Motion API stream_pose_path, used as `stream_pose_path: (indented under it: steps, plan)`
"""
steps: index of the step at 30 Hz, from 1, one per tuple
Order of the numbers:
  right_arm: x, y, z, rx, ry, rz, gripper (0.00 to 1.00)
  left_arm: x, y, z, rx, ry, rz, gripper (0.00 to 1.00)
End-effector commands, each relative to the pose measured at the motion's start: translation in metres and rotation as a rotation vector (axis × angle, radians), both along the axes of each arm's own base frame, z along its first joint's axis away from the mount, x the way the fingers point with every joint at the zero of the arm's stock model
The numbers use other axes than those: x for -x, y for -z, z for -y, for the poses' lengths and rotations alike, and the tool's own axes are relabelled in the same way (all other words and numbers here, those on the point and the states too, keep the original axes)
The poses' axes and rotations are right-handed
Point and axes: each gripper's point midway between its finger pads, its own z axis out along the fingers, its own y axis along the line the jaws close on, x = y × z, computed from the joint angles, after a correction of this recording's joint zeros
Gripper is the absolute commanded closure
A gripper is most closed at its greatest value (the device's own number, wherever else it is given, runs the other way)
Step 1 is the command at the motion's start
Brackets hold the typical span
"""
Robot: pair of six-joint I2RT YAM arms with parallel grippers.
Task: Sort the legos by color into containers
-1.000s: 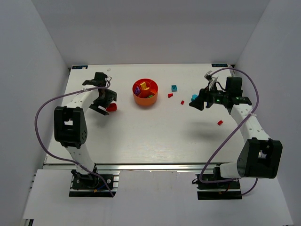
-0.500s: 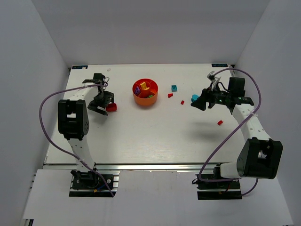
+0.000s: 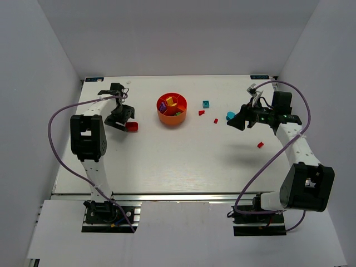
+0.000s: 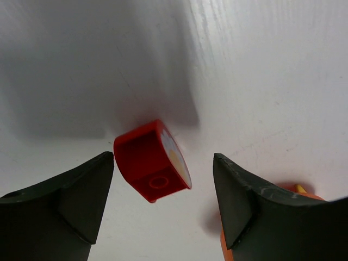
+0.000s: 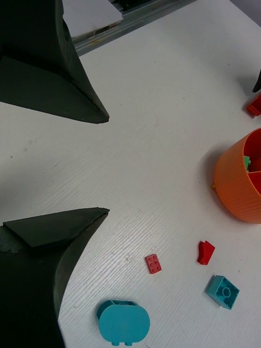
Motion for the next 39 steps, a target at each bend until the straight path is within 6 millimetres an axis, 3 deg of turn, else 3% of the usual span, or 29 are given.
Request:
stream_pose_path:
  steps: [1,7,14,18,21,23,25,27,28,30,31,33,34,39]
  plan:
    - [0.005,0.001,0.0,-0.02,-0.013,-0.007,0.31,-0.004,-0.008,-0.003,0.007,-0.003,0.015,0.17]
    - [0.005,0.002,0.0,-0.024,-0.009,-0.014,0.32,-0.008,-0.007,-0.001,0.017,0.0,0.016,0.27]
    - [0.004,0.002,0.003,-0.028,-0.002,-0.019,0.32,-0.016,-0.014,0.005,0.043,0.044,0.059,0.57]
    - [0.004,0.002,0.004,-0.032,-0.001,-0.023,0.33,-0.026,-0.034,0.01,0.051,0.117,0.141,0.84]
    - [0.004,0.002,0.004,-0.034,0.0,-0.026,0.33,-0.04,-0.065,0.012,0.029,0.219,0.255,0.94]
    - [0.004,0.003,0.005,-0.036,0.003,-0.027,0.33,-0.046,-0.093,0.026,0.011,0.349,0.361,1.0]
    - [0.004,0.003,0.005,-0.037,0.003,-0.03,0.34,-0.056,-0.119,0.033,-0.047,0.507,0.493,1.0]
    - [0.004,0.004,0.006,-0.038,0.005,-0.033,0.34,-0.047,-0.138,0.041,-0.056,0.61,0.613,1.0]
    - [0.004,0.004,0.005,-0.04,0.003,-0.033,0.34,-0.058,-0.159,0.046,-0.102,0.686,0.756,1.0]
    - [0.004,0.005,0.005,-0.042,0.0,-0.039,0.34,-0.044,-0.174,0.056,-0.13,0.81,0.874,1.0]
    - [0.004,0.006,0.005,-0.042,0.0,-0.04,0.35,-0.051,-0.194,0.059,-0.172,0.839,0.988,1.0]
    - [0.004,0.006,0.004,-0.046,-0.004,-0.043,0.35,-0.046,-0.205,0.076,-0.162,0.939,1.077,1.0]
    - [0.004,0.007,0.004,-0.046,-0.004,-0.046,0.35,-0.052,-0.22,0.08,-0.209,0.989,1.164,1.0]
    - [0.005,0.008,0.003,-0.044,-0.021,-0.039,0.37,-0.066,-0.24,0.112,-0.256,1.202,1.341,1.0]
